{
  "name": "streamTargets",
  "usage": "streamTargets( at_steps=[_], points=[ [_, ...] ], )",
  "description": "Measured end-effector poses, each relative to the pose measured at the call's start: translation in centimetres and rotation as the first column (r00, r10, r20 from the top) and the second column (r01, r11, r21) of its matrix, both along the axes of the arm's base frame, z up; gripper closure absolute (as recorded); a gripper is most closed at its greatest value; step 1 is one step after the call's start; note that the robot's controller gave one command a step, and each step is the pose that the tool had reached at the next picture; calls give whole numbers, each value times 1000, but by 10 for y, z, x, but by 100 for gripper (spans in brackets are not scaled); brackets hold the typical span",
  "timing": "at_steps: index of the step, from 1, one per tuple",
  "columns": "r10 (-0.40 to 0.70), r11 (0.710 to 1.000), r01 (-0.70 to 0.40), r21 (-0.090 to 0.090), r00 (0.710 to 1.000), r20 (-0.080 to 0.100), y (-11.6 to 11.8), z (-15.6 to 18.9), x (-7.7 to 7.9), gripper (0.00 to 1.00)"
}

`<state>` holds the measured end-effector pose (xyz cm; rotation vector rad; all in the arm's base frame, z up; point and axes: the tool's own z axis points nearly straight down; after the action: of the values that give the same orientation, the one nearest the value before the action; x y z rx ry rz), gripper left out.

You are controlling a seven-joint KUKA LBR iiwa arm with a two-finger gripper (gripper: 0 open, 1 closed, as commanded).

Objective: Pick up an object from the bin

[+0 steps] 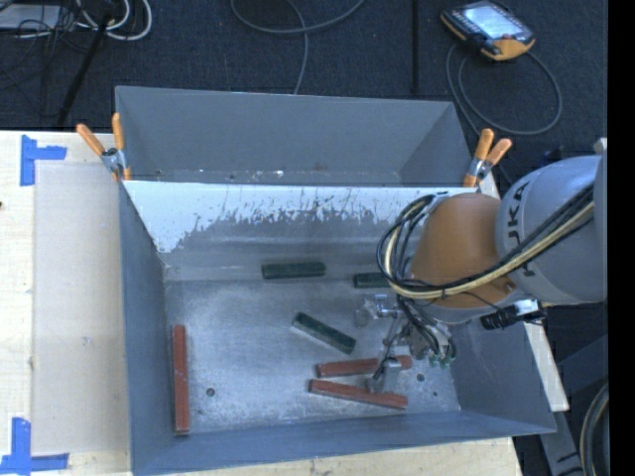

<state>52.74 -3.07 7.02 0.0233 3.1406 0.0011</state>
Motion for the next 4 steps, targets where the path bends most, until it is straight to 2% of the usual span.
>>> streamTargets(
  at_steps=[1,2,3,4],
  points=[
    [1,1000,-1,0,1000,0,0,0,0,100],
    [1,1000,-1,0,1000,0,0,0,0,100],
    [29,1000,-29,0,1000,-6,8,31,29,100],
    [35,999,-35,0,999,-4,23,93,37,100]
  ],
)
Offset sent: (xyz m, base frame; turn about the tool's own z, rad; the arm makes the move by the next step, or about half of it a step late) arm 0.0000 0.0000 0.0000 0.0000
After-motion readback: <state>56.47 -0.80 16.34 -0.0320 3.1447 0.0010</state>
